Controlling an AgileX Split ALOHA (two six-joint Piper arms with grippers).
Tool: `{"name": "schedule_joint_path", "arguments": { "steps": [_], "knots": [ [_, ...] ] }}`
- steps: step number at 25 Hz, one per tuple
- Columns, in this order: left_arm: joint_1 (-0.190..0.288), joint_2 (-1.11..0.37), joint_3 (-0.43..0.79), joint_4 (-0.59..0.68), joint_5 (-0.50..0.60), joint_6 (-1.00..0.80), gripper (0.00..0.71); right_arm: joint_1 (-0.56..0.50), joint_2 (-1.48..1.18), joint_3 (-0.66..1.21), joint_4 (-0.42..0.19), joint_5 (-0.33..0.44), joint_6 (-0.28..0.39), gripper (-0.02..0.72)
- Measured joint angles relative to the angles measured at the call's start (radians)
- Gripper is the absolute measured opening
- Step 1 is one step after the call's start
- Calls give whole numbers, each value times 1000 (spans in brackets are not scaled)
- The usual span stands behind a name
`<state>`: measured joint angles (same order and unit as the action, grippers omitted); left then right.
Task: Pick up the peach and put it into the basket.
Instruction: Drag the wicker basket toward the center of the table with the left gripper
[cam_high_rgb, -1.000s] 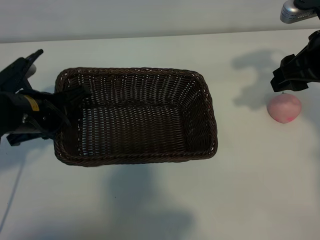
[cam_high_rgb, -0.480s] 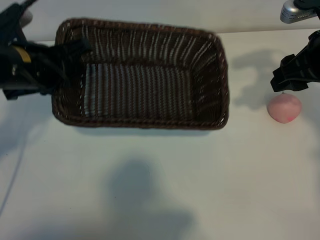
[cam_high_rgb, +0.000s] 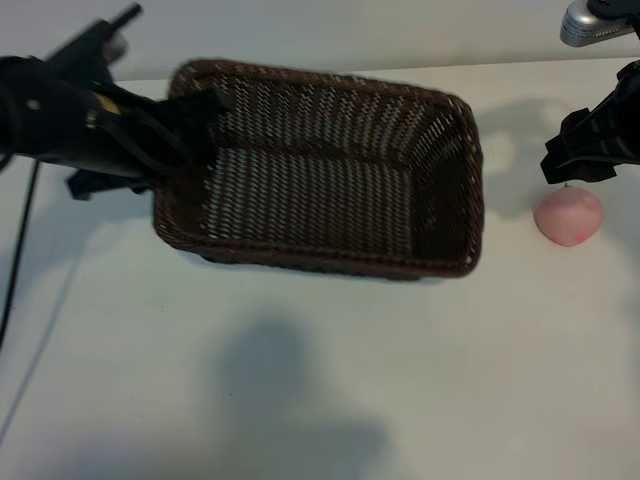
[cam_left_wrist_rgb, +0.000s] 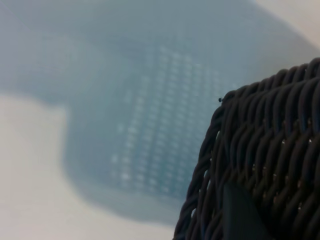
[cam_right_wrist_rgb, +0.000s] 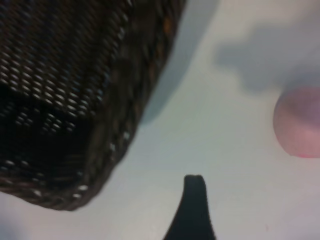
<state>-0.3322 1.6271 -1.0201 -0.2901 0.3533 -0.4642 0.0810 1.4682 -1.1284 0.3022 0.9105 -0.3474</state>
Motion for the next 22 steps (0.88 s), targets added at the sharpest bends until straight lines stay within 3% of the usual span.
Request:
{"name": "schedule_joint_path", "arguments": {
  "steps": [9, 22],
  "knots": [
    [-66, 196, -57, -242, -96, 166, 341, 0, 0, 0, 0, 0, 0, 594],
    [-69, 257, -59, -265, -181, 146, 340, 0, 0, 0, 1, 0, 0, 594]
  ]
}}
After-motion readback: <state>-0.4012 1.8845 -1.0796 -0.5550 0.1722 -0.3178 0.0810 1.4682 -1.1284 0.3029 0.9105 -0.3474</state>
